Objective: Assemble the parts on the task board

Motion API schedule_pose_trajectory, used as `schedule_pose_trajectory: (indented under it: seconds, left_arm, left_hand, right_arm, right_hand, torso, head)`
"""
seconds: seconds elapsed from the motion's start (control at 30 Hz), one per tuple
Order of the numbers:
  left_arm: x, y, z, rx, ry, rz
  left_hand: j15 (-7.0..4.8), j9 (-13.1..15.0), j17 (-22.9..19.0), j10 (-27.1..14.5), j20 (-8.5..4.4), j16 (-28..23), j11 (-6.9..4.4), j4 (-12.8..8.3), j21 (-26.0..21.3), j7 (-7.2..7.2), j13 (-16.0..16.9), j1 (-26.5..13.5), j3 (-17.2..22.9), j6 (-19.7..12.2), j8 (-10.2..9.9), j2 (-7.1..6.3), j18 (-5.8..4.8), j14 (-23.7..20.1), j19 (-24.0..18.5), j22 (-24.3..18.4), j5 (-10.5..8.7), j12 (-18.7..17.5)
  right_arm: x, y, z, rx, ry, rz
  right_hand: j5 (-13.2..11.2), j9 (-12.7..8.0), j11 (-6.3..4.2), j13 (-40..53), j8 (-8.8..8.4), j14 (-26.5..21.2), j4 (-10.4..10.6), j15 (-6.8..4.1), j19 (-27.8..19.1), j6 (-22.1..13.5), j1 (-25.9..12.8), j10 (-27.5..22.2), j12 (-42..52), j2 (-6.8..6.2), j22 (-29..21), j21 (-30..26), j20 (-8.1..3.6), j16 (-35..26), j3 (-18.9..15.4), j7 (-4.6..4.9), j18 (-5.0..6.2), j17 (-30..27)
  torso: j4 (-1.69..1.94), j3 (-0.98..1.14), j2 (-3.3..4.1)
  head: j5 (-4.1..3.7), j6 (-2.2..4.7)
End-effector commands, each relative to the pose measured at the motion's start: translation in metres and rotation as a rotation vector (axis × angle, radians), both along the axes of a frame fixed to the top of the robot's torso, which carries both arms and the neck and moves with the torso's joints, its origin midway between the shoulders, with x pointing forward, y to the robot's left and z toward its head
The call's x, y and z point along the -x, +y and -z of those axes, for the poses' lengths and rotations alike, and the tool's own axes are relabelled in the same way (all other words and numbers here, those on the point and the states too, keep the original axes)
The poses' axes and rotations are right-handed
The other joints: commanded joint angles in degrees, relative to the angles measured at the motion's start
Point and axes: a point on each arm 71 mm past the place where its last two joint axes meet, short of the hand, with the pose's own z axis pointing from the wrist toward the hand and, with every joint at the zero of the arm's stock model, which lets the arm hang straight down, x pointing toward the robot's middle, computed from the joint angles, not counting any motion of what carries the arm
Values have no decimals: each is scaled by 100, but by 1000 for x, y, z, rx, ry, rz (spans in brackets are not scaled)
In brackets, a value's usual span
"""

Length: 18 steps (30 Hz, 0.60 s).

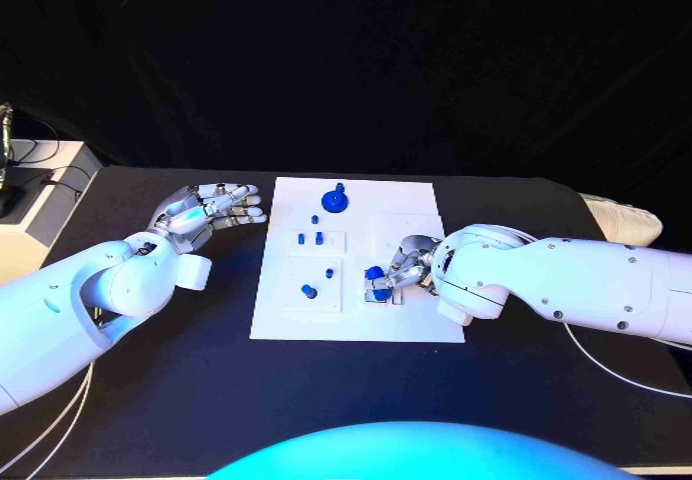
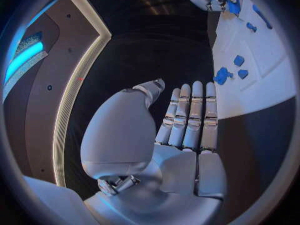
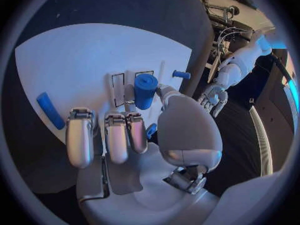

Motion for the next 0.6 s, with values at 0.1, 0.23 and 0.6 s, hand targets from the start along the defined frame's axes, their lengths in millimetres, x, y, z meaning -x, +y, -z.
schedule_pose_trajectory:
  seconds: [0.1, 0.23, 0.6]
  left_arm:
    - [0, -2, -1, 16, -3, 14]
    - [0, -2, -1, 16, -3, 13]
    - [0, -2, -1, 15, -2, 11]
  left_hand:
    - [6, -8, 5, 3, -1, -18, 1, 16, -21, 1, 6, 15, -25, 17, 18, 30, 70, 54, 23, -5, 7, -22]
    - [6, -8, 5, 3, -1, -18, 1, 16, -21, 1, 6, 15, -25, 17, 18, 30, 70, 54, 23, -5, 7, -22]
    - [7, -9, 10, 3, -1, -24, 2, 23, -26, 2, 6, 12, -28, 17, 18, 34, 70, 55, 26, -9, 7, -22]
  right_arm:
    - [-1, 4, -2, -10, -42, -12]
    - [-1, 4, -2, -14, -47, -9]
    - [1, 6, -1, -11, -30, -41]
  right_hand:
    - [-163, 15, -41, 1305, -41, 512, 8, -28, 452, -33, -117, 427, -45, 5, 1291, -20, -17, 4, -77, -14, -73, 1060]
    - [-272, 24, -41, 1301, -43, 514, 13, -27, 452, -31, -196, 423, -54, 17, 1293, -19, -16, 4, -122, -14, -73, 1065]
    - [-1434, 37, -15, 1252, -98, 514, 30, -7, 448, -74, -537, 377, -149, 93, 1297, -62, 6, -3, -1257, 10, -68, 1067]
  torso:
    - [-2, -3, -3]
    - [0, -1, -3]
    - [2, 0, -4]
  head:
    - [-5, 1]
    - [-10, 5]
    - [-5, 14]
